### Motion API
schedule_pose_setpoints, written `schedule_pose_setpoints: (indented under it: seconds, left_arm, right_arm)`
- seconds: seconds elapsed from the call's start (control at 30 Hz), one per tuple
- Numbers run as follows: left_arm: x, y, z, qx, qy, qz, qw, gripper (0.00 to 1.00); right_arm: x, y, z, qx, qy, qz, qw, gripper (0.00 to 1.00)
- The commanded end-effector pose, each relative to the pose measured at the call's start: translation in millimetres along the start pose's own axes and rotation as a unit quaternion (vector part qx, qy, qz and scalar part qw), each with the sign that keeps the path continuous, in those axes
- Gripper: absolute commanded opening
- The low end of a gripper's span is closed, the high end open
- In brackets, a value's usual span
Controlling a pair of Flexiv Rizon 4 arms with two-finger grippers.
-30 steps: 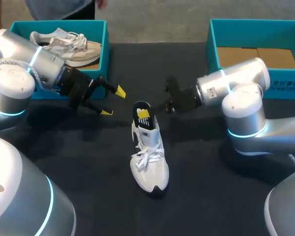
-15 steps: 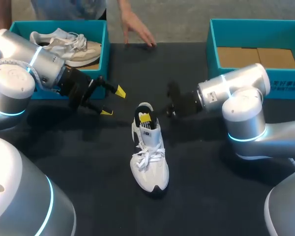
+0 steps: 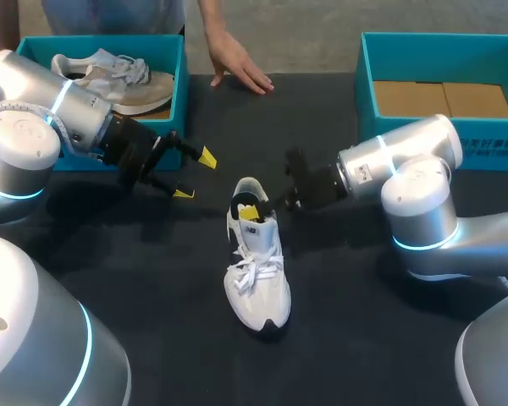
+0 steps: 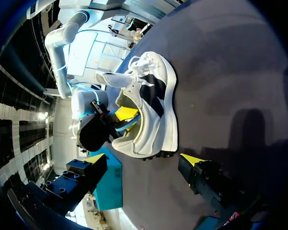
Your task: Take the shoe out of the shoebox, open the shoe tongue, remove and reinsert the insole, then place the shoe into the shoebox
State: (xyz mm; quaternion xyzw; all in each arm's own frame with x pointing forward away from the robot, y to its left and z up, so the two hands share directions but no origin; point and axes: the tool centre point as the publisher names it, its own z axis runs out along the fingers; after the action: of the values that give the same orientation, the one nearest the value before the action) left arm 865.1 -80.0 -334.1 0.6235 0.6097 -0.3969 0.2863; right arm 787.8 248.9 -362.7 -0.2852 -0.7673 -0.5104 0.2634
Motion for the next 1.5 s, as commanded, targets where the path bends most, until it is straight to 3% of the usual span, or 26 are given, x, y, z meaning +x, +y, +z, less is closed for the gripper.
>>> schedule_pose_setpoints:
  seconds: [0.03,0.17,0.83,1.0,1.03,1.5]
  left_arm:
    - [0.2,-1,1,-0.002,0.0,0.001,1.0,1.0]
    - [0.2,-1,1,-0.002,0.0,0.001,1.0,1.0]
    - [0.2,-1,1,-0.002,0.0,0.001,1.0,1.0]
    - [0.2,-1,1,-0.002,0.0,0.001,1.0,1.0]
    - [0.2,-1,1,-0.002,0.0,0.001,1.0,1.0]
    - [0.2,-1,1,-0.002,0.0,0.001,1.0,1.0]
  right_arm:
    - [4.5,8.3,-2,-0.004,-0.007,-0.01,1.0,0.44]
    - [7.5,17.5,-5,-0.009,-0.012,-0.021,1.0,0.51]
    - [11.6,36.3,-15,-0.041,-0.027,-0.058,0.997,0.47]
    - [9.8,39.9,-16,-0.044,-0.03,-0.059,0.997,0.34]
    - [8.1,41.2,-17,-0.046,-0.031,-0.059,0.997,0.0]
    - [-12.7,31.9,-16,-0.047,-0.034,-0.028,0.998,0.0]
